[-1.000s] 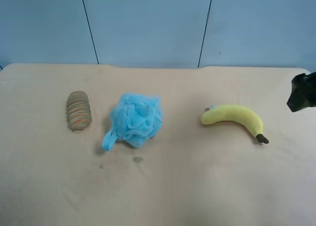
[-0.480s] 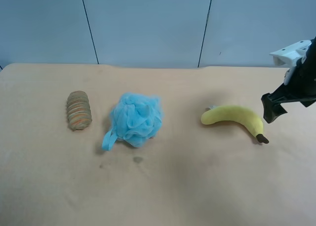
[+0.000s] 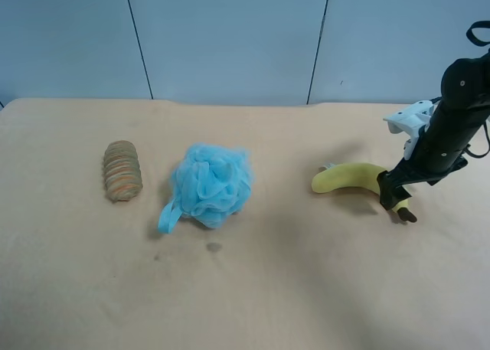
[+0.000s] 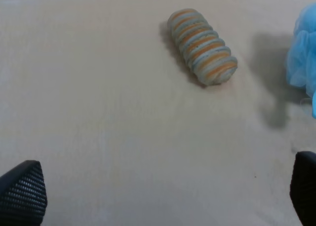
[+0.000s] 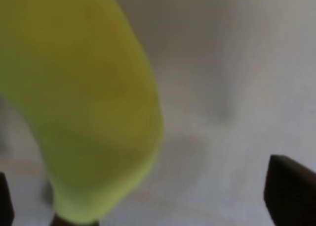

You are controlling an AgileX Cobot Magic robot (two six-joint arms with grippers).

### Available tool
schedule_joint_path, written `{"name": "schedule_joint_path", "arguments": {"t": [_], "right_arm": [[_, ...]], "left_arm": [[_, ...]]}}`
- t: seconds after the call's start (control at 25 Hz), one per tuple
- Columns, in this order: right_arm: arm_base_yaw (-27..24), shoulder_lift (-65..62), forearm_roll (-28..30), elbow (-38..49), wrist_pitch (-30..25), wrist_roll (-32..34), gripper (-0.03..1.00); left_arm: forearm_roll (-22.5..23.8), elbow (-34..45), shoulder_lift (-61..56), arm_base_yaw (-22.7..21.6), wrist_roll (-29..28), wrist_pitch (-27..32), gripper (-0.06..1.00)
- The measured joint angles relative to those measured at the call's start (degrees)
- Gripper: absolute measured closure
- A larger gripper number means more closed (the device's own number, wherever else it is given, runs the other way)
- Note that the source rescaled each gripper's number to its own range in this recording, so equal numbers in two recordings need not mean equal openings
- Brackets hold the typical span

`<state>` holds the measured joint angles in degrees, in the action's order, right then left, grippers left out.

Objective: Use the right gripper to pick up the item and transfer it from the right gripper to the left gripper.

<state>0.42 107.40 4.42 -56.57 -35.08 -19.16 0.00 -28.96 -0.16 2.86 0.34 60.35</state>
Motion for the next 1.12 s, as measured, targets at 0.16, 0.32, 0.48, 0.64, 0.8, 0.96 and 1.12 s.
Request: {"name": "schedule_joint_path", "arguments": {"t": [0.16,0.32,0.48,0.64,0.8,0.96,1.12], "right_arm": [[0.00,2.59,-5.42,0.00,1.84,-6.42,-0.03],[0.00,3.50,-11.51,0.00,2.48,-13.12,0.06],[0.00,3.52,-14.01,0.00,2.58,-15.79,0.30],[0.00,3.52,-14.06,-0.07,2.41,-16.23,0.60],[0.00,3.45,-13.66,-0.18,1.71,-16.23,0.93],[0.00,1.85,-12.81,-1.33,-0.90,-15.60,0.97],[0.00,-2.09,-12.87,-4.73,-4.07,-13.70,0.97]], "left_arm": [[0.00,0.00,0.00,0.00,0.00,0.00,-0.05],[0.00,0.00,0.00,0.00,0.00,0.00,-0.05],[0.00,0.00,0.00,0.00,0.00,0.00,-0.05],[0.00,0.00,0.00,0.00,0.00,0.00,-0.05],[0.00,0.00,0.00,0.00,0.00,0.00,-0.05],[0.00,0.00,0.00,0.00,0.00,0.00,-0.05],[0.00,0.00,0.00,0.00,0.00,0.00,-0.05]]}}
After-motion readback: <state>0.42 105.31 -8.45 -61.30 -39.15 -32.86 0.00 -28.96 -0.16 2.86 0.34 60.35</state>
